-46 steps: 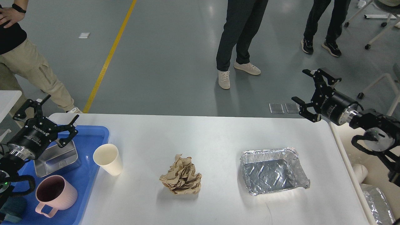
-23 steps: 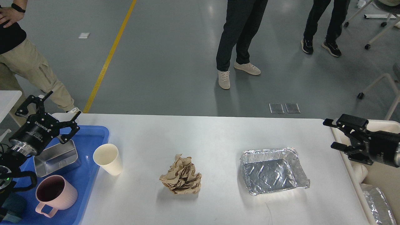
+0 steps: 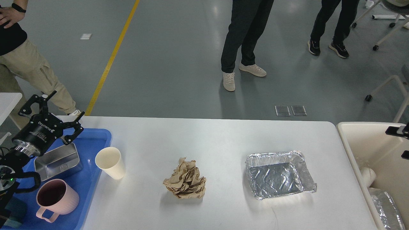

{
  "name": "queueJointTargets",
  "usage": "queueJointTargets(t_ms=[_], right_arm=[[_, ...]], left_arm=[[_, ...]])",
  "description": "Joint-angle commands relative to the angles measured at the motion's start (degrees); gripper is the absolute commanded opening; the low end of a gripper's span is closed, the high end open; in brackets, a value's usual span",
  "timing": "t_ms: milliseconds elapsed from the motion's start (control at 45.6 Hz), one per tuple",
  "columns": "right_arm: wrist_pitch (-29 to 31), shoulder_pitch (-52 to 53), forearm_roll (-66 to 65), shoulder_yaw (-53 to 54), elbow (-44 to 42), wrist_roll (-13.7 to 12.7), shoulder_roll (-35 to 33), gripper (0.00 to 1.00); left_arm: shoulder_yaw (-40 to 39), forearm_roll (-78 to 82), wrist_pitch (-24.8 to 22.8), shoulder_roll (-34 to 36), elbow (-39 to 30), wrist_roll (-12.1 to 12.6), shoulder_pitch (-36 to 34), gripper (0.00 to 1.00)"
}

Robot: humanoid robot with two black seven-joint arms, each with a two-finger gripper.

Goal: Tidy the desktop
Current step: 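Swing the right gripper down toward the foil tray's near edge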

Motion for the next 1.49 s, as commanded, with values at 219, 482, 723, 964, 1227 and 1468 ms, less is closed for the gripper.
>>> queueJointTargets(t_ms=[219,482,723,964,1227,1468], right_arm=[[-10.45,1.61,1.40,0.54,-0.62,-1.04,-1.80,1.00],[-9.83,1.43,6.85,-0.25,-0.45,-0.16,-1.80,1.00],[-9.75,1.08,-8.24,-0.43,-0.62,2.29,3.02,1.00],[-9.75,0.46,-20.03,-1.30,-1.41,6.95,5.49,1.00],[-9.66,0.37,-27.68,-1.66,-5.80,10.56,12.96,1.00],[-9.57,0.81,-35.86,-6.14,-12.75,13.46,22.62,1.00]], left_arm=[[0.09,0.13,-0.11,-0.72,0.08,-0.09,-0.07,0.97],[0.09,0.30,0.06,-0.90,0.08,0.00,0.02,0.97],[0.09,0.21,-0.46,-0.37,0.00,0.00,0.02,0.97],[0.00,0.30,-1.25,0.24,0.08,0.00,-0.24,0.97],[-0.18,0.30,-2.31,0.51,0.00,-0.09,0.28,0.97],[-0.97,0.57,-3.71,1.47,0.08,-0.17,1.07,0.97]])
